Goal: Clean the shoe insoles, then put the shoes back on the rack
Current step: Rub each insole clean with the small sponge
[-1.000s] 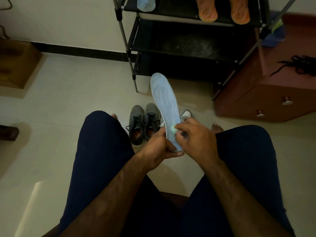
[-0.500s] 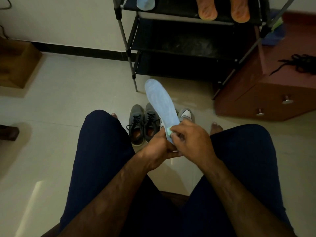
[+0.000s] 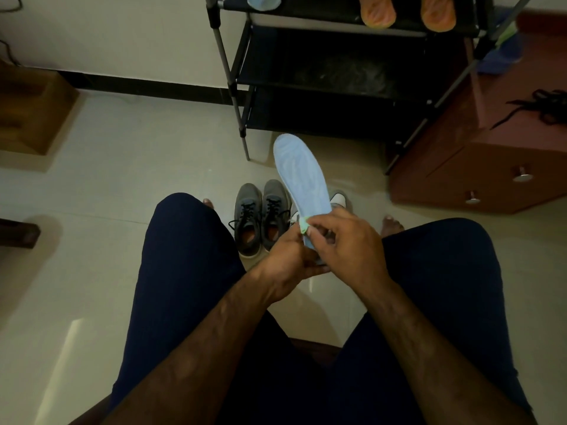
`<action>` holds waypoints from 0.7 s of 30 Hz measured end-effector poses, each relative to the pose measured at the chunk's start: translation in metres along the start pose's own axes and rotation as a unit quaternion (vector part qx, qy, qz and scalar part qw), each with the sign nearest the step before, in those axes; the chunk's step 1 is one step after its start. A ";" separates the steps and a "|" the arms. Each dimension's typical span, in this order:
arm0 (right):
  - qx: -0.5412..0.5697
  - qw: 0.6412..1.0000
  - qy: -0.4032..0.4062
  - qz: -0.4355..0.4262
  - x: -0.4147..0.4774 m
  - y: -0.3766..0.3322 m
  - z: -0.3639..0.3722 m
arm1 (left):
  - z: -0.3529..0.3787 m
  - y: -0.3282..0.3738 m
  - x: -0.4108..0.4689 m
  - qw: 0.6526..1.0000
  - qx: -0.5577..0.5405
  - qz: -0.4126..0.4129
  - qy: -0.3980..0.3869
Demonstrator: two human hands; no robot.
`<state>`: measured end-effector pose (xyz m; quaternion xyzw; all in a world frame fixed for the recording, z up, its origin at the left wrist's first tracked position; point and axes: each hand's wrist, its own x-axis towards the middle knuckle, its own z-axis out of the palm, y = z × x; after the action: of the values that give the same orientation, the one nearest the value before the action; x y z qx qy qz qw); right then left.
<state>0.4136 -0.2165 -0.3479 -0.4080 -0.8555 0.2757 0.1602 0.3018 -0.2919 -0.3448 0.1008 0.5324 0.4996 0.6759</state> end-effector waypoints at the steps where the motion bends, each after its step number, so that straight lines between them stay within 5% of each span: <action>1: -0.005 1.000 -0.004 -0.001 -0.005 0.000 0.000 | -0.002 0.001 0.000 1.000 -0.002 0.005 0.001; 21: -0.009 1.000 0.003 0.011 -0.002 0.008 -0.003 | -0.004 0.000 0.000 0.999 0.031 0.008 0.013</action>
<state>0.4208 -0.2127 -0.3502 -0.4193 -0.8530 0.2686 0.1560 0.2986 -0.2935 -0.3462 0.1192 0.5554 0.4894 0.6617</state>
